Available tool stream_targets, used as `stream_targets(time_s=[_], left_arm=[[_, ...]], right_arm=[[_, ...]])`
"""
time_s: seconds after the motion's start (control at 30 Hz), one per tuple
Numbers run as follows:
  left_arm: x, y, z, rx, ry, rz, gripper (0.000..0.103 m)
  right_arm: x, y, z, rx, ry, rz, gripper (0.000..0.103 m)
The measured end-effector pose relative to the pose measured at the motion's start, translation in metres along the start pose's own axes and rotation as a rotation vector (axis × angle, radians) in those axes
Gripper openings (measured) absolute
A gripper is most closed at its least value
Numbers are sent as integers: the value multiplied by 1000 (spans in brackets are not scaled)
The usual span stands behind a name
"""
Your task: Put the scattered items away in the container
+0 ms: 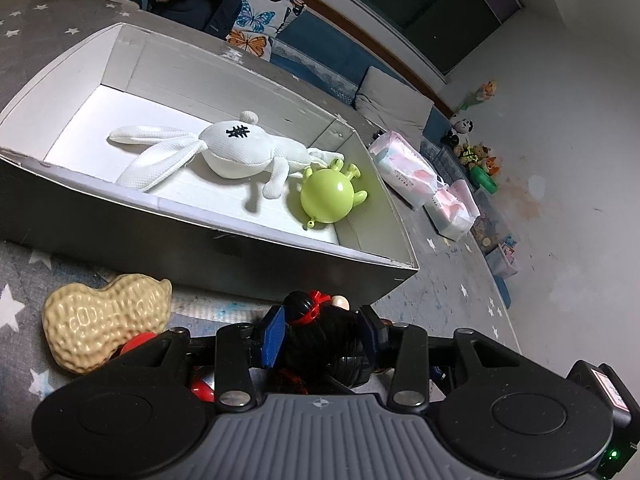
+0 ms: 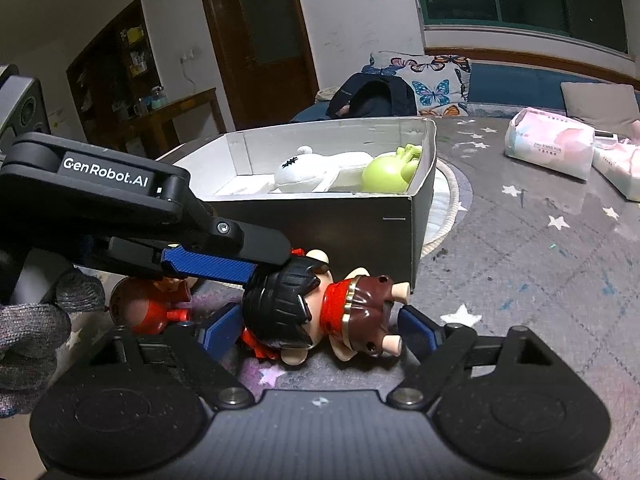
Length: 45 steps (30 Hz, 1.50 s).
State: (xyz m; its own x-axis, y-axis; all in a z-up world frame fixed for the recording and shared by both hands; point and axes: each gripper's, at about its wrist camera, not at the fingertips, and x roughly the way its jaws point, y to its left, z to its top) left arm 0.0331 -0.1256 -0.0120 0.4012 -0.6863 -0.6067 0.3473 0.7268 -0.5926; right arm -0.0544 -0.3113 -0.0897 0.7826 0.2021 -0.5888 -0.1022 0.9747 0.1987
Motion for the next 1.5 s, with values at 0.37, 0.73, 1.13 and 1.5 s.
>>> stream_targets(time_s=[0.37,0.73,1.13,1.5], left_arm=[[-11,-8,-11,10,-8,-55,43],[-50,-34,30,41,-171,-107,43],[-21,22,95,-129,-106,-50,43],[9,64,111,-224,-11,-10,43]], right_arm=[[-18,4,-4,-24,-20,-34,86],[-44,21,56,-135,-144,-48,86],[36,21,121,-148,31,28,86],[93,21,126,-115,188,44,86]])
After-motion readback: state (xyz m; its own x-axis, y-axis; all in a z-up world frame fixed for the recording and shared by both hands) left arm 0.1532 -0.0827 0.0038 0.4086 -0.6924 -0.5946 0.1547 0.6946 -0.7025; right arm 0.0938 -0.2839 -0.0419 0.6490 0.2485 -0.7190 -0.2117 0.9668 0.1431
